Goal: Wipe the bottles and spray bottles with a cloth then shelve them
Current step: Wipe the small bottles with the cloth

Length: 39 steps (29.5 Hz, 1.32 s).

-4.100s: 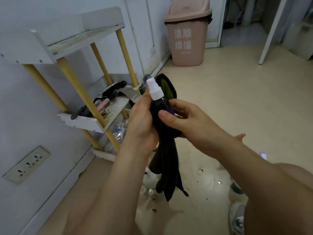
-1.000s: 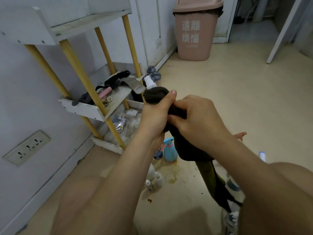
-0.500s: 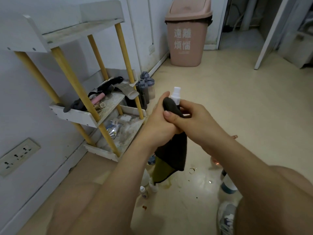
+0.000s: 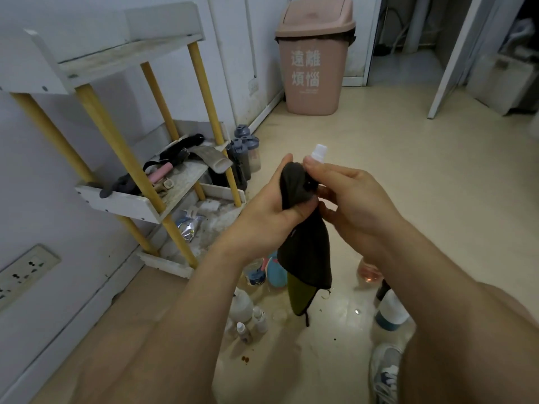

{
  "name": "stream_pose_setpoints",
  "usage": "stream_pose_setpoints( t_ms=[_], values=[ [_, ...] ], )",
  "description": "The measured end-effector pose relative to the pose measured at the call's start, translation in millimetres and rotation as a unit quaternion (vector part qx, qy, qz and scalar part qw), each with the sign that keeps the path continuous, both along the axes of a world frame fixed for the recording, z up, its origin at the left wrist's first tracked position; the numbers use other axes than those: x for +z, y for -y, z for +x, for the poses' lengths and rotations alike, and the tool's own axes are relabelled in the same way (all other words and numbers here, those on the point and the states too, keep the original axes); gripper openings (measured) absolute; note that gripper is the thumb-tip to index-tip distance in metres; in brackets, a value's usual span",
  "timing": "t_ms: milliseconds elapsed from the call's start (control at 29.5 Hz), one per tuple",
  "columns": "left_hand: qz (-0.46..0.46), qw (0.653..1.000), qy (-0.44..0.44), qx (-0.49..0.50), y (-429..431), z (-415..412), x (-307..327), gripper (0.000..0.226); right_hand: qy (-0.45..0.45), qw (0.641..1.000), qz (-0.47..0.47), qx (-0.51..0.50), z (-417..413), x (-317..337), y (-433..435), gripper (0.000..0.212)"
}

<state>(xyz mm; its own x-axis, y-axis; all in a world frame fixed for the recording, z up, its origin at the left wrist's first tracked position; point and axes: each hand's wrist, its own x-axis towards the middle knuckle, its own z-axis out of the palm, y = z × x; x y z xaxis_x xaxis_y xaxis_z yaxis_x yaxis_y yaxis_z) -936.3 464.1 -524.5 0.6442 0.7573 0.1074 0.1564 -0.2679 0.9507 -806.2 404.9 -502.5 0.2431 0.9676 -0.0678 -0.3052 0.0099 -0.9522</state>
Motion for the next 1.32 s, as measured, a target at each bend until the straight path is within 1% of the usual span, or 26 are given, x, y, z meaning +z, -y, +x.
stream_pose_setpoints(
  t_ms=[34,68,102,136,203,237,271,305,339,407,440,508,542,610,678,745,779,813,847,915,983,1050,1118,1220,1254,1321],
  values=[
    [-0.009,0.999,0.034,0.017,3,1,2,0.066,-0.041,0.999,-0.003,-0.006,3,1,0,0.02],
    [-0.026,0.997,0.067,0.04,6,3,5,0.044,-0.076,0.997,-0.007,-0.019,6,3,-1,0.023],
    [-0.062,0.991,0.102,0.066,10,3,8,0.025,-0.109,0.993,-0.007,-0.035,10,6,0,0.026],
    [-0.111,0.979,0.143,0.09,12,3,10,0.019,-0.138,0.989,-0.005,-0.051,14,9,1,0.029],
    [-0.22,0.94,0.235,0.111,12,1,12,0.022,-0.173,0.982,0.003,-0.075,20,14,4,0.029],
    [-0.258,0.924,0.265,0.097,14,0,16,0.029,-0.177,0.981,0.005,-0.082,20,17,7,0.029],
    [-0.27,0.919,0.278,0.078,15,-2,16,0.038,-0.178,0.98,0.006,-0.085,19,20,10,0.028],
    [-0.263,0.925,0.272,0.036,19,-4,23,0.046,-0.171,0.981,0.012,-0.089,17,25,13,0.027],
    [-0.224,0.944,0.243,0.004,22,-3,26,0.05,-0.156,0.983,0.019,-0.095,14,30,14,0.027],
    [-0.097,0.979,0.171,-0.048,30,2,28,0.048,-0.128,0.985,0.039,-0.111,1,38,13,0.024],
    [-0.034,0.988,0.146,-0.049,35,7,28,0.047,-0.12,0.984,0.05,-0.122,-8,42,13,0.02],
    [0.053,0.987,0.153,-0.021,45,14,23,0.057,-0.134,0.981,0.071,-0.124,-25,47,14,0.017],
    [0.057,0.983,0.174,-0.012,48,14,22,0.062,-0.152,0.979,0.083,-0.111,-33,50,16,0.018],
    [0.009,0.976,0.219,0.003,50,8,24,0.067,-0.16,0.98,0.092,-0.068,-37,53,24,0.02],
    [-0.003,0.973,0.23,0.028,49,0,26,0.063,-0.069,0.993,0.087,-0.029,-32,58,31,0.024],
    [0.016,0.98,0.19,0.049,50,-2,20,0.054,0.058,0.995,0.073,-0.027,-24,58,37,0.025],
    [0.025,0.985,0.163,0.059,51,-4,19,0.048,0.087,0.993,0.066,-0.042,-20,55,38,0.024],
    [0.043,0.987,0.14,0.066,53,-5,18,0.043,0.085,0.992,0.067,-0.06,-19,52,39,0.024],
    [0.067,0.988,0.117,0.073,55,-6,18,0.041,0.053,0.993,0.069,-0.079,-18,47,39,0.026],
    [0.132,0.985,0.083,0.077,59,-7,18,0.047,-0.086,0.988,0.074,-0.105,-18,34,38,0.028],
    [0.175,0.982,0.049,0.056,61,-6,15,0.058,-0.207,0.969,0.065,-0.121,-16,21,34,0.03],
    [0.192,0.981,0.006,0.027,63,-6,10,0.067,-0.288,0.947,0.061,-0.128,-13,11,33,0.031],
    [0.189,0.982,-0.022,0.011,68,-6,8,0.069,-0.348,0.925,0.073,-0.134,-5,4,34,0.032],
    [0.114,0.993,0.028,-0.011,77,-3,7,0.051,-0.381,0.909,0.092,-0.142,11,-5,42,0.034],
    [0.076,0.996,0.043,-0.023,81,0,8,0.047,-0.365,0.915,0.092,-0.143,14,-8,45,0.036],
    [0.045,0.997,0.043,-0.046,90,13,7,0.054,-0.291,0.94,0.095,-0.151,13,-16,53,0.038]
  ],
)
